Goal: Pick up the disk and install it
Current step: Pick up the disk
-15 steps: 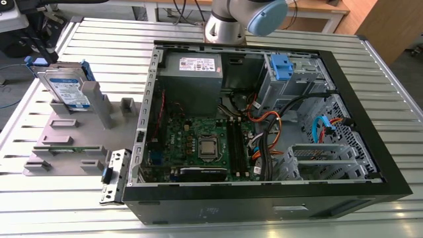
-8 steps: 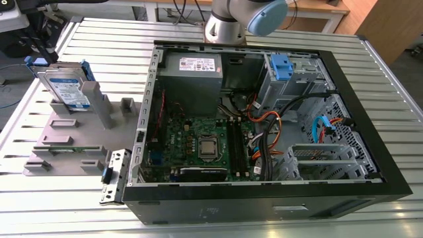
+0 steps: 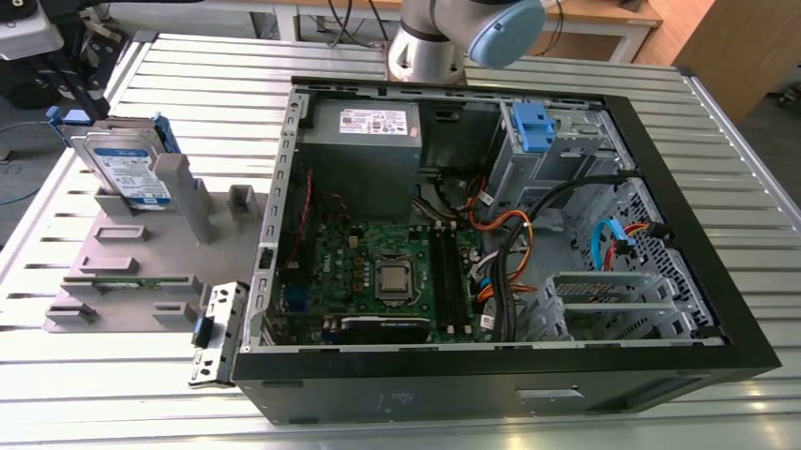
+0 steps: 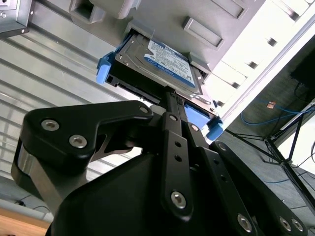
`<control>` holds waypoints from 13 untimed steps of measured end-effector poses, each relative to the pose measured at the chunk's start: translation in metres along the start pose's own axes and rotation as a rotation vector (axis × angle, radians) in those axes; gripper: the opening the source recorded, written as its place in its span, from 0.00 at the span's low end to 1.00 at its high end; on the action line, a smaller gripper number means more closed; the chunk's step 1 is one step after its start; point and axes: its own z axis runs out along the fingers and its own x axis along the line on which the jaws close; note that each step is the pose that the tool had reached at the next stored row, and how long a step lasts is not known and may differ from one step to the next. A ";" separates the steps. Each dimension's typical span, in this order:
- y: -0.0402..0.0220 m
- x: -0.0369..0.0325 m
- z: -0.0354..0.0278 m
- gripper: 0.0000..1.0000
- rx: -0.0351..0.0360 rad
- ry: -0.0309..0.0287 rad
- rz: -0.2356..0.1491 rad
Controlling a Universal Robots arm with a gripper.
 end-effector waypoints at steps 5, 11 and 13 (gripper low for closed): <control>0.0000 0.0000 0.0000 0.11 0.0000 0.0000 0.000; 0.0000 0.0000 0.0000 0.11 0.0000 0.0000 0.000; 0.0000 0.0000 0.0000 0.11 0.0000 0.0000 -0.002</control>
